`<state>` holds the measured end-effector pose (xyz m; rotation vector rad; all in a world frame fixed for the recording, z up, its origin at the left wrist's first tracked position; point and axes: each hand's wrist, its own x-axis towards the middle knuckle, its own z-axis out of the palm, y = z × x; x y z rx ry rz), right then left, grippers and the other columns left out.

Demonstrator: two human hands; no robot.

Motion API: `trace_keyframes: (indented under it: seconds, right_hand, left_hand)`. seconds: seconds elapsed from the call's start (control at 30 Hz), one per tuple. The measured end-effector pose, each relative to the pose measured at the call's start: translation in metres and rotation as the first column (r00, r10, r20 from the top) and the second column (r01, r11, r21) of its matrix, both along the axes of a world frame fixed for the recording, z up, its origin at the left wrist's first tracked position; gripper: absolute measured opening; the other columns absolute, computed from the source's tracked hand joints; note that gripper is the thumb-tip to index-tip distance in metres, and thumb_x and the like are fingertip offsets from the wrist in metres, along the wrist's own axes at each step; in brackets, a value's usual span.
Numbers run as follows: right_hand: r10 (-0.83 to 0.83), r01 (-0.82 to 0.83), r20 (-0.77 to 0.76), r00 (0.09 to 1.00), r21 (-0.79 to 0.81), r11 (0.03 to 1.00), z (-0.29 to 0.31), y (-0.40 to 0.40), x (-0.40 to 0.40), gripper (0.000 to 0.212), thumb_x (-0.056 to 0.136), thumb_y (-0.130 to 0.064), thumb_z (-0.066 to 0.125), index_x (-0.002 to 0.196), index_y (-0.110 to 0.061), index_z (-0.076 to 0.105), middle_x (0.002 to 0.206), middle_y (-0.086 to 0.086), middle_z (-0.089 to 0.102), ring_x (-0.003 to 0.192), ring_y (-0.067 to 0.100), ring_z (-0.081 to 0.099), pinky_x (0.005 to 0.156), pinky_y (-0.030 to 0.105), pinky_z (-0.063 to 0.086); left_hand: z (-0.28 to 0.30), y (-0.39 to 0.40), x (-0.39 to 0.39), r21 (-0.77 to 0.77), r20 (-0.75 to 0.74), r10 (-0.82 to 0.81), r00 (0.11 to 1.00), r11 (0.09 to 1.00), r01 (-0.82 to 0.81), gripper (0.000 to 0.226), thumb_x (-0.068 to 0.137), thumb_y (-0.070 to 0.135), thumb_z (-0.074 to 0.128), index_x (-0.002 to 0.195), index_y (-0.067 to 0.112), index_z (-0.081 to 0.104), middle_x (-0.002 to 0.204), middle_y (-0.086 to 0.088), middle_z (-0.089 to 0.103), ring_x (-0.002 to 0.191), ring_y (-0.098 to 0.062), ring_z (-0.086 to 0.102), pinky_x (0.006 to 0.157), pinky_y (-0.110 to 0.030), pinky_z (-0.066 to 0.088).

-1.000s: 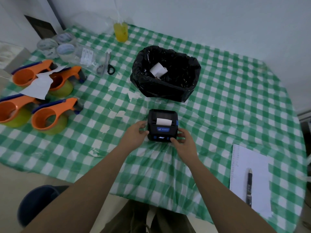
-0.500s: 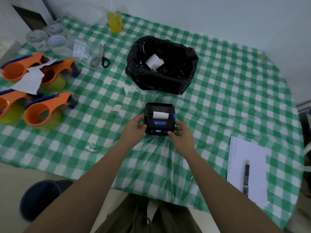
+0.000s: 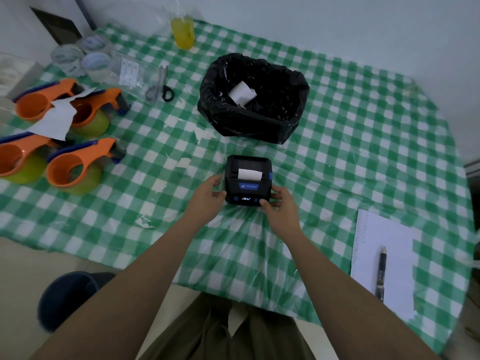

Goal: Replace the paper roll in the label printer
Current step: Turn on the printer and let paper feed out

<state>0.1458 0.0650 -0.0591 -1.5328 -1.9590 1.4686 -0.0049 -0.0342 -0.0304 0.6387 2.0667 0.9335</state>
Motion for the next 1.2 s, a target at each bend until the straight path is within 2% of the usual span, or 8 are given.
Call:
trace_keyframes:
  seconds: [0.33,0.47,0.63,0.77,0.93,1.1,1.2]
  right_hand:
    - [-0.003,0.003,0.014,1.0,0.006,1.0,-0.002,-0.003,0.001,0.042,0.089,-0.019,0.06,0.129,-0.018,0.045,0.122,0.008,0.057,0.088,0.016,0.057,0.077,0.03,0.046]
    - [-0.017,0.017,0.013,1.0,-0.019,1.0,0.0,-0.002,-0.001,0.044,0.089,-0.017,0.06,0.129,-0.019,0.044,0.12,0.008,0.057,0.087,0.017,0.057,0.076,0.03,0.045]
    - [-0.027,0.027,0.0,1.0,-0.053,0.998,0.003,-0.001,-0.001,0.047,0.087,-0.022,0.062,0.131,-0.02,0.043,0.123,0.009,0.053,0.088,0.017,0.058,0.077,0.032,0.049]
    - [-0.064,0.064,-0.013,0.998,-0.025,0.998,0.009,0.001,-0.002,0.043,0.089,-0.023,0.06,0.129,-0.018,0.045,0.122,0.006,0.053,0.088,0.014,0.057,0.073,0.028,0.046]
    - [-0.066,0.067,-0.023,0.998,0.052,0.996,0.015,0.004,-0.006,0.035,0.09,-0.021,0.058,0.123,-0.018,0.05,0.116,0.005,0.054,0.081,0.013,0.054,0.062,0.02,0.044]
    - [-0.055,0.054,0.005,0.998,0.08,0.995,0.022,0.007,-0.013,0.031,0.09,-0.021,0.057,0.12,-0.018,0.051,0.114,0.004,0.054,0.083,0.015,0.055,0.073,0.032,0.05]
    - [-0.042,0.038,0.034,0.999,0.096,0.995,0.025,0.007,-0.013,0.032,0.09,-0.022,0.057,0.121,-0.019,0.051,0.115,0.004,0.053,0.084,0.015,0.056,0.073,0.032,0.05]
  left_hand:
    - [0.005,-0.001,0.003,-0.006,0.003,-0.01,1.0,1.0,0.01,0.049,0.094,0.012,0.049,0.141,0.016,0.035,0.145,-0.006,0.043,0.102,-0.009,0.05,0.082,-0.024,0.038]
    - [0.008,-0.002,0.002,-0.007,-0.001,-0.019,1.0,1.0,0.019,0.048,0.094,0.013,0.049,0.14,0.015,0.035,0.145,-0.006,0.043,0.112,-0.016,0.054,0.083,-0.025,0.038]
    - [0.015,0.001,0.0,0.002,0.016,-0.01,1.0,1.0,0.01,0.049,0.094,0.012,0.048,0.141,0.013,0.034,0.145,-0.007,0.042,0.102,-0.01,0.048,0.085,-0.025,0.037]
    - [0.017,0.002,-0.004,-0.002,0.006,-0.006,1.0,1.0,0.006,0.049,0.094,0.011,0.048,0.141,0.012,0.035,0.146,-0.007,0.042,0.118,-0.02,0.052,0.089,-0.025,0.037]
    - [0.024,0.003,-0.007,-0.005,-0.014,-0.011,1.0,1.0,0.011,0.051,0.093,0.006,0.043,0.142,0.014,0.033,0.147,-0.006,0.041,0.125,-0.025,0.05,0.094,-0.035,0.043]
    - [0.028,0.004,-0.011,-0.005,-0.011,-0.015,1.0,1.0,0.015,0.05,0.094,0.009,0.044,0.143,0.015,0.033,0.149,-0.005,0.039,0.125,-0.025,0.05,0.098,-0.043,0.044]
    - [0.029,0.006,-0.014,-0.011,-0.008,-0.014,1.0,1.0,0.014,0.051,0.093,0.007,0.043,0.142,0.016,0.033,0.149,-0.005,0.039,0.125,-0.025,0.049,0.102,-0.044,0.044]
